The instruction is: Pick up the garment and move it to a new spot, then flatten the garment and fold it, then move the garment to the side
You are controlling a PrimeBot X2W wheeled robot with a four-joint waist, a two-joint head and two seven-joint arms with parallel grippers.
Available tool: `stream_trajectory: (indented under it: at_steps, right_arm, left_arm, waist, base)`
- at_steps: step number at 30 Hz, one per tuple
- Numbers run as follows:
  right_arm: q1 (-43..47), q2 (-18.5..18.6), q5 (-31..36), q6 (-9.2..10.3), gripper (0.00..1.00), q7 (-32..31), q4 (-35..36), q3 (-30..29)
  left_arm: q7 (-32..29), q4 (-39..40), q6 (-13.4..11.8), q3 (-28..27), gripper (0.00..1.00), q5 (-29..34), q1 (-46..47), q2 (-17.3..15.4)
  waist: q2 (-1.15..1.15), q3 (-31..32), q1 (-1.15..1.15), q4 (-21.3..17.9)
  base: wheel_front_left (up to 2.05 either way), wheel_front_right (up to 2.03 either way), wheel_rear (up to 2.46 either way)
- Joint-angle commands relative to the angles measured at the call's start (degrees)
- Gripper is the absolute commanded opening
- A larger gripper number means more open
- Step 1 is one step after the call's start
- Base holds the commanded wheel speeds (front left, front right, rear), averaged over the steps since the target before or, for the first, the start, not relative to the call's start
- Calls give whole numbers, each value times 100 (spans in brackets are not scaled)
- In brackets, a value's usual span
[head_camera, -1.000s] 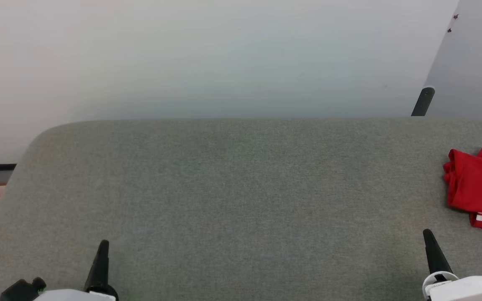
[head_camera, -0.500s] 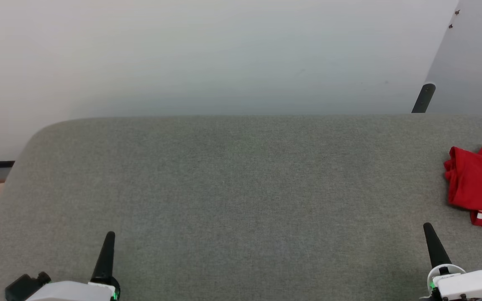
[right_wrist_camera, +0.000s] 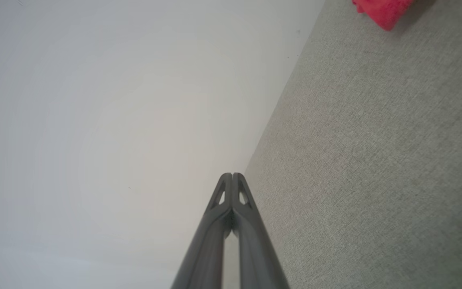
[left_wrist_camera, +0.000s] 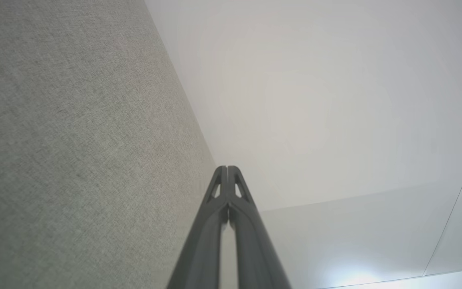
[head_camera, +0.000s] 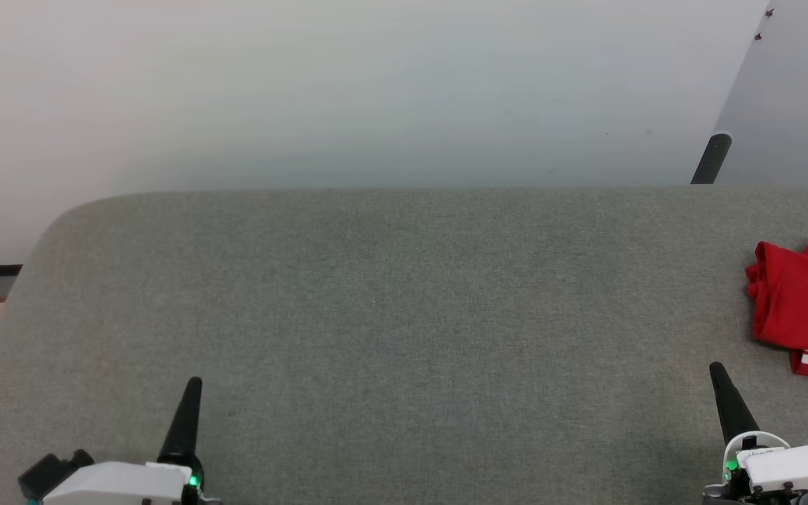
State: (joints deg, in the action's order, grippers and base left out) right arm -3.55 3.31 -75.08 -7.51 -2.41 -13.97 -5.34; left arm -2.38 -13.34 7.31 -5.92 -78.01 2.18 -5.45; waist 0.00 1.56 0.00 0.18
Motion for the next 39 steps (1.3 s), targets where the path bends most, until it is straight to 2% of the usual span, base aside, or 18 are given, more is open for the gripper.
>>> stream_trajectory:
  at_steps: [1, 39]
  right_arm:
    - [-114, -8, -192, 2, 0, -47, 26, -36]
    - [-296, -55, -1741, 3, 0, -432, -7, -130]
  left_arm:
    - [-42, 20, 23, -28, 0, -146, 132, 15]
    - [-436, -80, 31, -73, 0, -1446, 444, 271]
  waist:
    - [0, -10, 0, -1]
    - [0, -173, 0, -18]
  base:
    - [0, 0, 0]
    - [0, 0, 0]
